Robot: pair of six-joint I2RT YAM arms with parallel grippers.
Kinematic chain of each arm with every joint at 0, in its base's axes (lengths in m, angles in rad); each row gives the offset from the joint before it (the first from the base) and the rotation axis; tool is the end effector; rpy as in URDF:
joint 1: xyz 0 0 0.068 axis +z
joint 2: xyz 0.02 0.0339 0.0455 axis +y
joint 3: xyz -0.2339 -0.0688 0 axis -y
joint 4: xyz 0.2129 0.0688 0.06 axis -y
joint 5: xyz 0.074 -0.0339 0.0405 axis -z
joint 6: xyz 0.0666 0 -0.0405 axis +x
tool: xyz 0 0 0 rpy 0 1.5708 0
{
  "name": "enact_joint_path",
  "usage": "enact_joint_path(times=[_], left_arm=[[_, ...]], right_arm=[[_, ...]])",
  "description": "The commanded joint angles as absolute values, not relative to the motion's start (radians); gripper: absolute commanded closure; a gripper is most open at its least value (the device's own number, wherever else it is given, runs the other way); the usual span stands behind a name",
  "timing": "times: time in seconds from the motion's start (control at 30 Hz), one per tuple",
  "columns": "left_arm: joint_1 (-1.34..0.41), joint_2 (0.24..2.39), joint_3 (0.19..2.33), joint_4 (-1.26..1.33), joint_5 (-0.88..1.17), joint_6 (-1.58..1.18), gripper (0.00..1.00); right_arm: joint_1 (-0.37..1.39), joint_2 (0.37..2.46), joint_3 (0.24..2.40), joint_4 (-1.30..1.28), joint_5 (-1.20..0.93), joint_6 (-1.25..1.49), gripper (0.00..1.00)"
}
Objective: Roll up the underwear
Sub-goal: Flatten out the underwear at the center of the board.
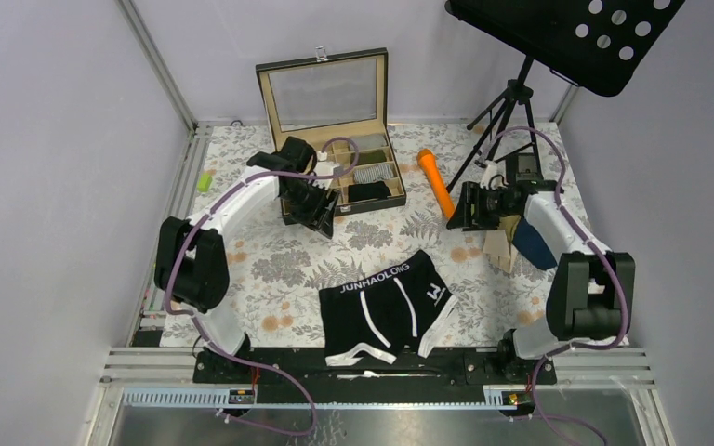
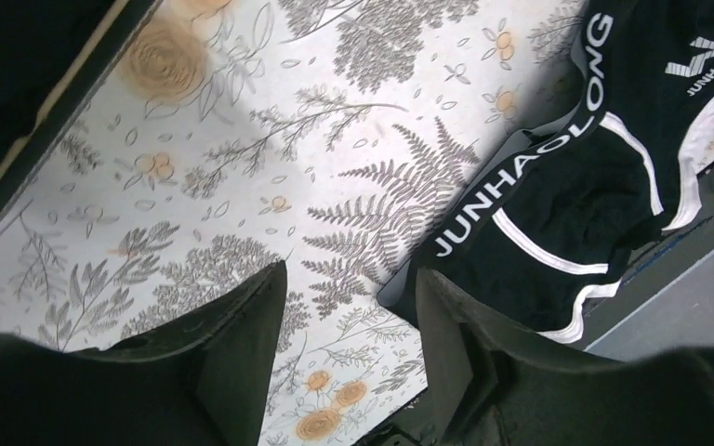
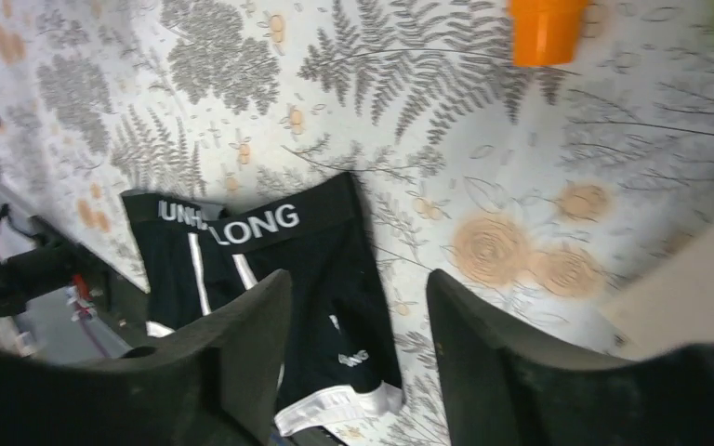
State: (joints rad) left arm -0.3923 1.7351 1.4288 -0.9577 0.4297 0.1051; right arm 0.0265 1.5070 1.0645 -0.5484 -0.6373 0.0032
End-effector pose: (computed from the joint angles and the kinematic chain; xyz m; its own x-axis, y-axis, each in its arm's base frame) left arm 0.2851 -0.1480 0.2090 -0.8274 0.4455 -0.3420 0.5537 0.7493 -0.3633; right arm 0.2919 0.0474 0.2033 -0.8373 -0.0196 -0.5463 -0.3445 0.7949 0.4995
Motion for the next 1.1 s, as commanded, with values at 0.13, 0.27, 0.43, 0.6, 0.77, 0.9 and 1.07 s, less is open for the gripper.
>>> enact_joint_path(times=[0.13, 0.27, 0.43, 0.6, 0.77, 0.9, 1.07], left_arm=[[-0.381, 1.582, 1.232, -0.913, 0.443, -0.059, 0.37], [-0.367, 1.593, 1.175, -0.982, 0.470, -0.090, 0.33], [-0.352, 1.644, 1.075, -1.007, 0.448, -0.134, 0.35], [-0.350, 1.680, 1.017, -0.968, 0.507, -0.150, 0.35], [-0.367, 1.765, 1.030, -0.891, 0.554, -0.146, 0.56], [-0.444, 1.810, 1.075, -0.876, 0.573, -0.131, 0.61], [-0.514, 1.827, 1.100, -0.858, 0.424, -0.169, 0.63]], right_arm=[[0.048, 1.246, 1.039, -0.610, -0.597, -0.059, 0.30], [0.100, 1.247, 0.988, -0.667, -0.607, -0.080, 0.33], [0.120, 1.310, 0.972, -0.672, -0.602, -0.118, 0.41], [0.120, 1.346, 1.001, -0.653, -0.620, -0.121, 0.45], [0.121, 1.346, 0.981, -0.637, -0.650, -0.103, 0.47], [0.121, 1.330, 0.957, -0.637, -0.657, -0.106, 0.48], [0.145, 1.321, 0.924, -0.637, -0.636, -0.137, 0.51]])
